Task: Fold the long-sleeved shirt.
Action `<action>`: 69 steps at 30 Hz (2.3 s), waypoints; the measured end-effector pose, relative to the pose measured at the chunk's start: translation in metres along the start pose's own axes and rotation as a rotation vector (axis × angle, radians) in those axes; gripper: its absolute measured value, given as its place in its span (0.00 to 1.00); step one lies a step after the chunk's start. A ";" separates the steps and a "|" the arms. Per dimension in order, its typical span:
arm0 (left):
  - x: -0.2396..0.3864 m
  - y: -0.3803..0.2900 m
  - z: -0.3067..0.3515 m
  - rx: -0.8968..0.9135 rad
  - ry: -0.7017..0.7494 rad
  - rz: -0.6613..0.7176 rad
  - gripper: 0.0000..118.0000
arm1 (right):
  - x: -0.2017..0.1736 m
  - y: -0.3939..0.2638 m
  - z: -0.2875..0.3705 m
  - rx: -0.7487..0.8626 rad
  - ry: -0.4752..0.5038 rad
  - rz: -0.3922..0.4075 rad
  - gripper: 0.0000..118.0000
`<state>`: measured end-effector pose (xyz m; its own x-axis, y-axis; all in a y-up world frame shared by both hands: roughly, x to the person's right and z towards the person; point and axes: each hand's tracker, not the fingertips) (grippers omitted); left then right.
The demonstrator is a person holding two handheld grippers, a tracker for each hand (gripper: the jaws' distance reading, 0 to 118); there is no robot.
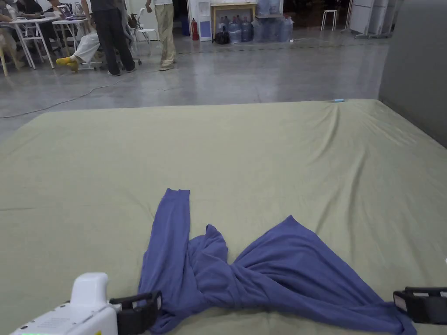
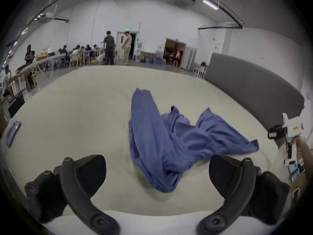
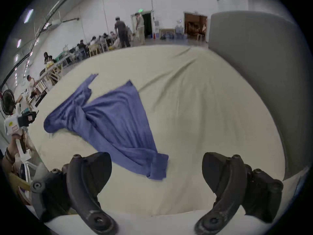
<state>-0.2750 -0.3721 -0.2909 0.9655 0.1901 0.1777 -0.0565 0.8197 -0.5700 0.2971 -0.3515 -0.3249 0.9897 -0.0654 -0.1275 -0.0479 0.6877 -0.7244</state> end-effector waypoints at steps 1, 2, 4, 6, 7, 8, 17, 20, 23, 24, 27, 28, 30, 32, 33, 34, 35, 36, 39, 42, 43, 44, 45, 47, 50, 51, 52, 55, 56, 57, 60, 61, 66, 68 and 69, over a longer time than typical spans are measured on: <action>0.003 0.005 0.006 0.001 0.002 0.007 0.92 | -0.003 0.001 0.005 -0.020 -0.010 -0.011 0.72; 0.006 0.008 0.012 0.009 -0.001 0.006 0.69 | -0.006 -0.002 0.009 -0.022 -0.006 -0.015 0.40; 0.012 0.014 0.016 0.030 -0.018 -0.009 0.00 | -0.013 -0.010 0.010 -0.019 0.015 -0.015 0.00; 0.021 0.011 0.015 0.013 -0.003 -0.022 0.00 | -0.023 -0.022 0.006 -0.068 0.019 -0.002 0.00; 0.023 0.012 0.016 0.011 -0.045 -0.019 0.00 | -0.024 -0.028 0.003 -0.101 0.043 0.018 0.00; 0.020 0.011 0.012 0.006 -0.056 -0.009 0.00 | -0.027 -0.030 0.003 -0.085 0.031 0.015 0.00; 0.028 0.022 0.004 0.013 -0.082 -0.022 0.00 | -0.009 -0.010 -0.049 -0.160 -0.091 0.030 0.71; 0.032 0.033 -0.008 0.012 -0.095 -0.034 0.00 | -0.006 -0.015 -0.076 -0.219 -0.100 0.027 0.66; 0.037 0.055 -0.032 0.001 -0.103 -0.060 0.00 | -0.011 -0.023 -0.094 -0.283 -0.071 0.036 0.14; 0.041 0.064 -0.042 -0.002 -0.107 -0.067 0.00 | -0.013 -0.026 -0.099 -0.288 -0.031 0.033 0.02; 0.049 0.094 -0.083 -0.028 -0.094 -0.099 0.48 | -0.023 -0.023 -0.095 -0.274 -0.077 0.098 0.01; 0.054 0.106 -0.104 -0.061 -0.083 -0.123 0.83 | -0.023 -0.022 -0.095 -0.277 -0.077 0.113 0.01; 0.058 0.122 -0.146 -0.156 -0.063 -0.139 0.99 | -0.021 -0.020 -0.099 -0.284 -0.071 0.108 0.01; 0.066 0.136 -0.186 -0.188 -0.050 -0.135 0.99 | -0.016 -0.018 -0.100 -0.290 -0.060 0.089 0.01; 0.068 0.139 -0.204 -0.217 -0.037 -0.146 0.99 | -0.014 -0.018 -0.100 -0.290 -0.055 0.080 0.01; 0.070 0.142 -0.225 -0.246 -0.022 -0.150 0.99 | -0.013 -0.018 -0.102 -0.290 -0.048 0.075 0.01; 0.069 0.142 -0.246 -0.292 0.007 -0.147 0.99 | -0.011 -0.018 -0.099 -0.290 -0.043 0.071 0.01; 0.066 0.139 -0.263 -0.330 0.029 -0.151 0.98 | -0.010 -0.017 -0.100 -0.290 -0.038 0.067 0.01; 0.067 0.130 -0.304 -0.433 0.045 -0.173 0.98 | -0.007 -0.016 -0.100 -0.293 -0.025 0.056 0.01; 0.065 0.115 -0.326 -0.509 0.089 -0.180 0.89 | -0.006 -0.015 -0.102 -0.297 -0.017 0.059 0.01; 0.066 0.110 -0.329 -0.531 0.095 -0.178 0.71 | -0.006 -0.015 -0.100 -0.297 -0.016 0.058 0.01; 0.066 0.106 -0.325 -0.505 0.145 -0.218 0.56 | -0.006 -0.015 -0.101 -0.297 -0.018 0.059 0.01; 0.067 0.110 -0.319 -0.469 0.105 -0.220 0.48 | -0.007 -0.015 -0.102 -0.297 -0.019 0.062 0.01; 0.066 0.122 -0.305 -0.438 0.120 -0.214 0.00 | -0.007 -0.015 -0.101 -0.299 -0.023 0.071 0.01; 0.048 0.142 -0.267 -0.364 0.062 -0.119 0.00 | -0.005 -0.003 -0.094 -0.304 -0.019 0.073 0.01; 0.043 0.152 -0.250 -0.328 0.057 -0.107 0.00 | -0.005 0.001 -0.087 -0.287 -0.013 0.067 0.01; 0.038 0.162 -0.230 -0.280 0.046 -0.105 0.00 | -0.005 0.010 -0.079 -0.254 -0.004 0.072 0.01; 0.025 0.193 -0.173 -0.143 0.002 -0.073 0.00 | -0.007 0.048 -0.047 -0.114 0.024 0.043 0.02; 0.018 0.205 -0.156 -0.094 -0.007 -0.059 0.00 | -0.008 0.064 -0.038 -0.079 0.034 0.039 0.02; 0.014 0.216 -0.137 -0.044 -0.016 -0.044 0.00 | -0.010 0.081 -0.030 -0.033 0.036 0.044 0.01; 0.006 0.252 -0.083 0.084 -0.027 -0.018 0.00 | -0.021 0.137 -0.002 0.076 0.010 0.092 0.01; 0.002 0.265 -0.067 0.117 -0.019 -0.016 0.00 | -0.024 0.155 0.006 0.115 -0.004 0.108 0.01; -0.004 0.333 0.006 0.320 -0.028 -0.002 0.00 | -0.039 0.260 0.048 0.290 0.002 0.113 0.01; -0.003 0.368 0.019 0.368 0.004 -0.021 0.00 | -0.048 0.309 0.063 0.358 -0.012 0.128 0.01; -0.003 0.382 0.023 0.378 0.010 -0.023 0.00 | -0.053 0.329 0.069 0.380 -0.018 0.142 0.01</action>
<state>-0.3052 -0.0471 -0.4913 0.9700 0.1652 0.1781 -0.1224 0.9657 -0.2292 0.2386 -0.0716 -0.5101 0.9792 0.0595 -0.1937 -0.1339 0.9074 -0.3984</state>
